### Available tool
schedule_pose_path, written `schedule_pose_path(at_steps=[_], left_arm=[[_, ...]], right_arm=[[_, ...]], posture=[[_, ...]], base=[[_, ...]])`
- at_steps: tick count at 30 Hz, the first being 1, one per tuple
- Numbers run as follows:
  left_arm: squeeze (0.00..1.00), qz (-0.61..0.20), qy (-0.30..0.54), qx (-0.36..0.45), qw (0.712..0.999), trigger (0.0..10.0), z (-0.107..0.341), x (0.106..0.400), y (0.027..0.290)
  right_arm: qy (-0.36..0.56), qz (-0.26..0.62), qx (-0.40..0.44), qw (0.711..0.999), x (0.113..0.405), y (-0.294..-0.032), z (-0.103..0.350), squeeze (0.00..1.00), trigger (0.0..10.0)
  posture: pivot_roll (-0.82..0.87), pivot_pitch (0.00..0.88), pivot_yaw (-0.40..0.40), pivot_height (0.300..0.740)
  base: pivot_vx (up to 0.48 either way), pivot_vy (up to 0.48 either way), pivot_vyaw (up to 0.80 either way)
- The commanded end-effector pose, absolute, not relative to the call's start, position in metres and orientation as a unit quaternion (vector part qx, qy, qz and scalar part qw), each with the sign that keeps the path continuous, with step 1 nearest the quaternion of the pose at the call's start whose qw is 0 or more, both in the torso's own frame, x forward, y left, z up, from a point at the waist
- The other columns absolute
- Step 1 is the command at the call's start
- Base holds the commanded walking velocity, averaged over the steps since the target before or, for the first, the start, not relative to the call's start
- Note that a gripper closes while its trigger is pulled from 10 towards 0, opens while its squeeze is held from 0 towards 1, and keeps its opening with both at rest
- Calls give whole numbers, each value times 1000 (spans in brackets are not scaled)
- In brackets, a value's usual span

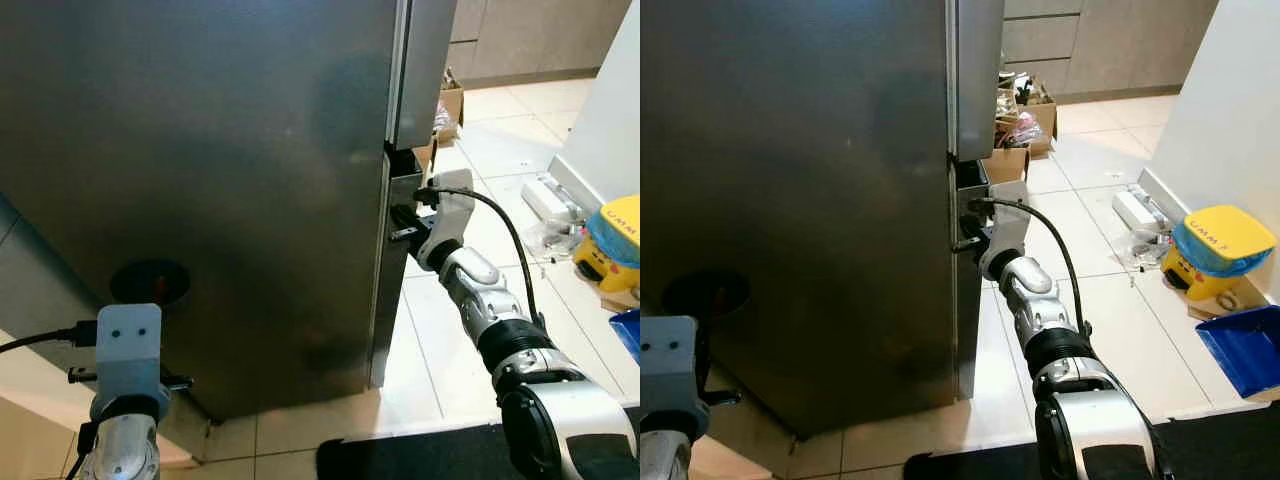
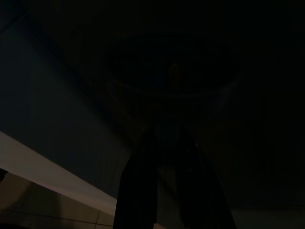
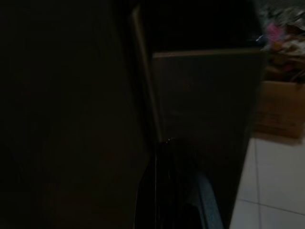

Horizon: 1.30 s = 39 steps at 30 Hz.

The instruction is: Restocking fridge

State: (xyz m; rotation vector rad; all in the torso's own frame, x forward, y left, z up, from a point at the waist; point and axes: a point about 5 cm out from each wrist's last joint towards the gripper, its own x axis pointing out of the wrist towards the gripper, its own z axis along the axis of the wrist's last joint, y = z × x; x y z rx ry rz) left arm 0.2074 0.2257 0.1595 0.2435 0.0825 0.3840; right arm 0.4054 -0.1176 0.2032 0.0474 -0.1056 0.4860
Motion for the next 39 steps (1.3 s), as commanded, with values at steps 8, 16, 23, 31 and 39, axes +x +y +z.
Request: schedule_pose_path(at_steps=[8, 16, 23, 31, 39], left_arm=[[0, 193, 43, 130, 972, 10000, 162, 204, 226], [0, 194, 42, 123, 972, 10000, 163, 208, 223], [0, 191, 39, 117, 974, 10000, 164, 211, 220], [0, 187, 40, 112, 975, 10000, 163, 214, 216], [0, 185, 41, 111, 976, 10000, 162, 216, 216]], right_arm=[[-45, 280, 26, 959, 406, -113, 207, 0, 10000], [-46, 190, 4, 981, 412, -134, 213, 0, 10000], [-38, 127, 18, 991, 415, -156, 214, 0, 353], [-47, 114, 20, 992, 415, -162, 217, 0, 0], [-52, 84, 19, 995, 415, -173, 219, 0, 0]], posture=[[137, 206, 69, 740], [130, 196, 63, 740], [125, 194, 64, 740], [112, 194, 67, 740], [107, 192, 69, 740]], base=[[0, 0, 0], [0, 0, 0], [0, 0, 0], [0, 0, 0], [0, 0, 0]])
